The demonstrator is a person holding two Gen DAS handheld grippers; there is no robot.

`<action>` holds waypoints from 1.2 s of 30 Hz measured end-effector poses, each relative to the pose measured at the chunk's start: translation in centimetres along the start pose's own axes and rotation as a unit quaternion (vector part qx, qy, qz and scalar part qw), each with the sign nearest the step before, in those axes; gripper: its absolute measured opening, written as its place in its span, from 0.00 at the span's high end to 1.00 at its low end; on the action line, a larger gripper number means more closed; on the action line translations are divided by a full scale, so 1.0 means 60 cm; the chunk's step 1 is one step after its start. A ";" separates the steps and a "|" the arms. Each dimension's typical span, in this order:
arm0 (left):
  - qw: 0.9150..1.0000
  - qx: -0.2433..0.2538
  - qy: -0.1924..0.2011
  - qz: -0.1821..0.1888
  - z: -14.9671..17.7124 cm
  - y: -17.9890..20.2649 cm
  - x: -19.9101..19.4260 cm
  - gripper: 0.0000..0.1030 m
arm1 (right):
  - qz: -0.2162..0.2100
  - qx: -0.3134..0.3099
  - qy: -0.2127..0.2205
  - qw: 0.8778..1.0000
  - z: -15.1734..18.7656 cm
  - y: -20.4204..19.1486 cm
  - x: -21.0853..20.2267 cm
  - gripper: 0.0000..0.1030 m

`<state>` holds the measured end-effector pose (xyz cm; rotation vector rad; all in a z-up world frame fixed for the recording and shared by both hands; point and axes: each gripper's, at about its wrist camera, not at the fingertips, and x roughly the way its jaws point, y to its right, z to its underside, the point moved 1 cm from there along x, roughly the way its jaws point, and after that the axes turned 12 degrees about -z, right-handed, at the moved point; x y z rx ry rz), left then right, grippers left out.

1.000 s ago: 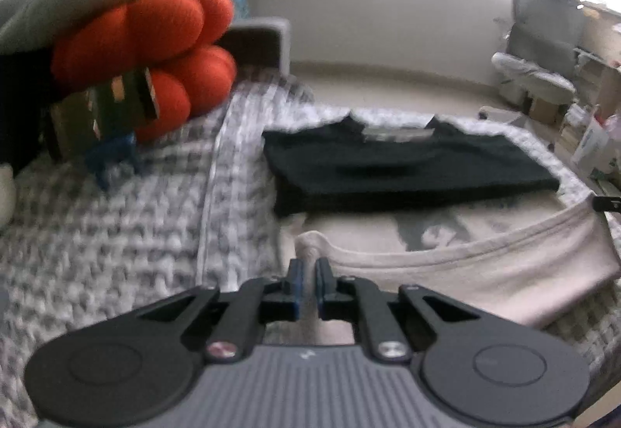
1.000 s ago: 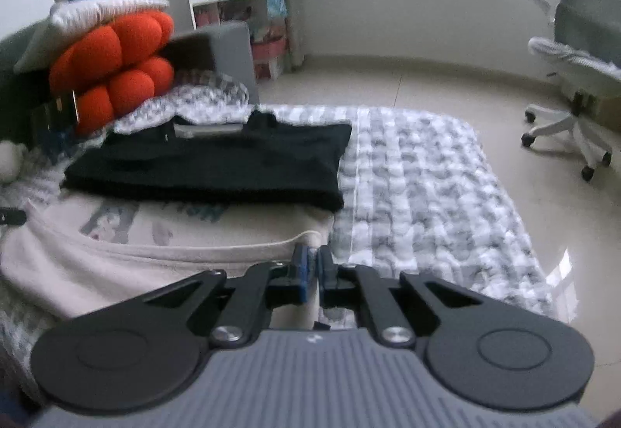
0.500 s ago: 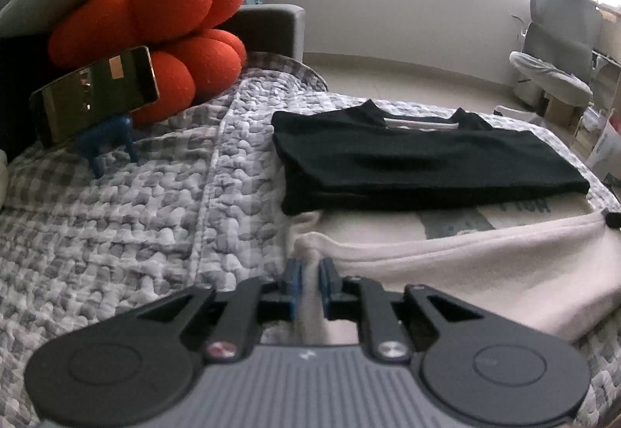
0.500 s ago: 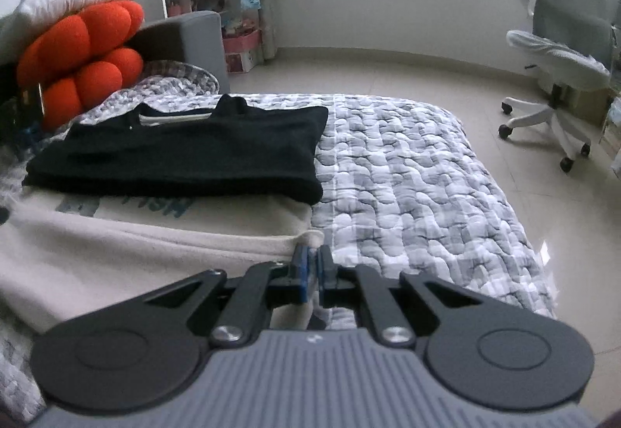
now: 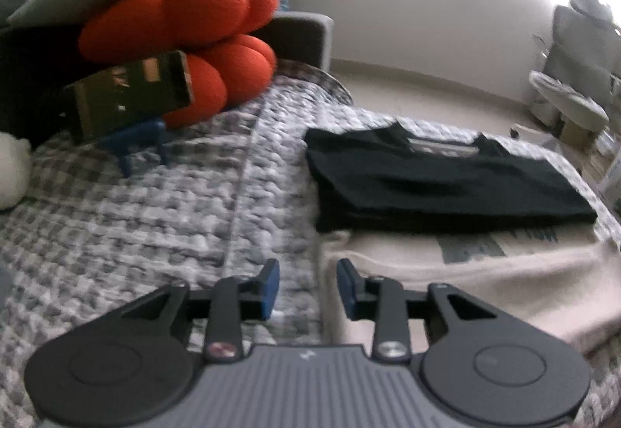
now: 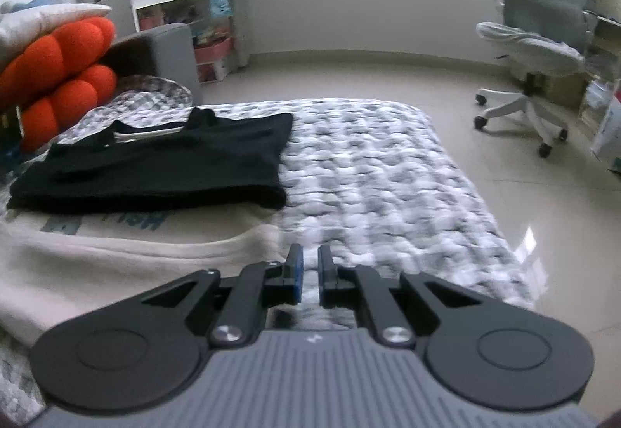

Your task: Fold clothes

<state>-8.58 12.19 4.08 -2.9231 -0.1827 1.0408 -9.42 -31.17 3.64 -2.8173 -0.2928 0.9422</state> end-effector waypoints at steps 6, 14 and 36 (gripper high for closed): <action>1.000 -0.009 0.004 -0.006 -0.005 -0.001 -0.016 0.65 | -0.022 0.019 0.011 1.000 -0.004 0.005 -0.028 0.89; 0.999 0.033 0.021 0.020 0.016 0.060 -0.050 0.62 | -0.090 -0.001 -0.007 0.996 -0.008 -0.057 -0.019 0.83; 0.992 0.092 0.007 0.089 0.025 0.165 -0.027 0.59 | -0.200 -0.133 -0.069 0.968 -0.001 -0.238 0.088 0.75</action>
